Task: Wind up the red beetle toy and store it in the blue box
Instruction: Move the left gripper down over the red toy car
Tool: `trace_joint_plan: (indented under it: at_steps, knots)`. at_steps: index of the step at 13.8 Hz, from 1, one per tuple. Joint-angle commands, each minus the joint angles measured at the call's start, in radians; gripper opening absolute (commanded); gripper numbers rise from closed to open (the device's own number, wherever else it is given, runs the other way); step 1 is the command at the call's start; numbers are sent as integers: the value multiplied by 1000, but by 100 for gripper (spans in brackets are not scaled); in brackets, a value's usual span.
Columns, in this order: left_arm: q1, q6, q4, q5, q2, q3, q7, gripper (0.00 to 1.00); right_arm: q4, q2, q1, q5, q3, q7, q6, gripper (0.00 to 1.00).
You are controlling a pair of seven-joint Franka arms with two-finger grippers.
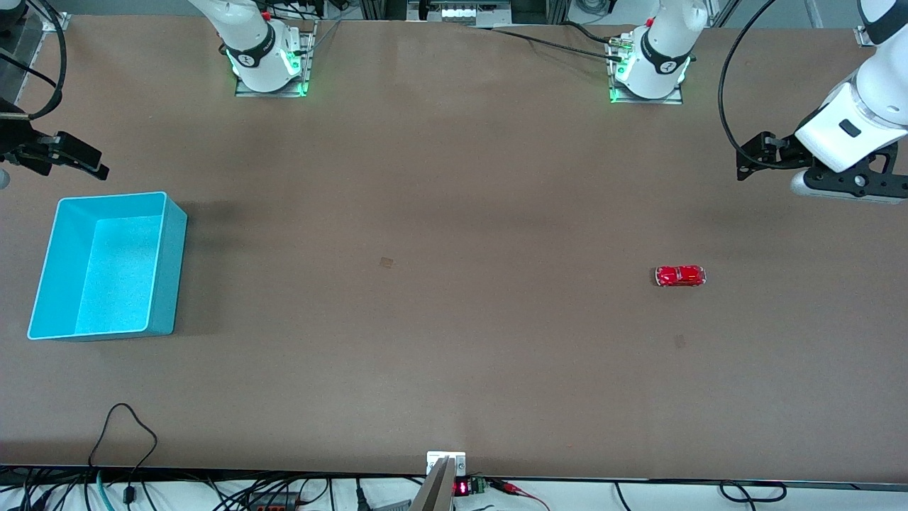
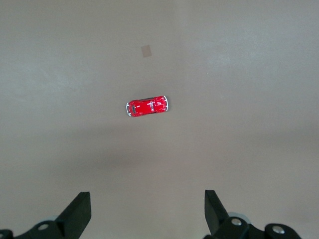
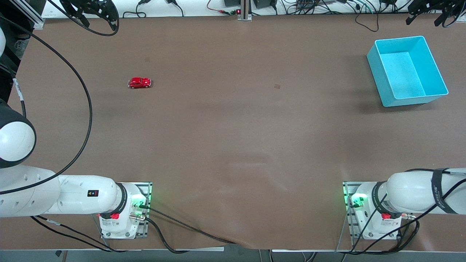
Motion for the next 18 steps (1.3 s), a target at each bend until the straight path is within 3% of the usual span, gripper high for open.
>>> trace_joint_plan:
  at_steps: [1, 9, 15, 18]
  knots:
    - [4, -17, 22, -16, 6, -2, 26, 100, -13, -20, -6, -9, 11, -15, 10, 100]
    - [-5, -24, 19, -16, 14, -2, 18, 100, -13, -19, 0, -9, 11, -15, 16, 100]
    - [-10, -241, 19, -19, 41, -19, 36, 100, -13, -16, 2, -9, 11, -15, 21, 100]
    - [7, -249, 5, -18, 64, -17, 304, 100, -13, -16, 2, -9, 11, -15, 22, 100]
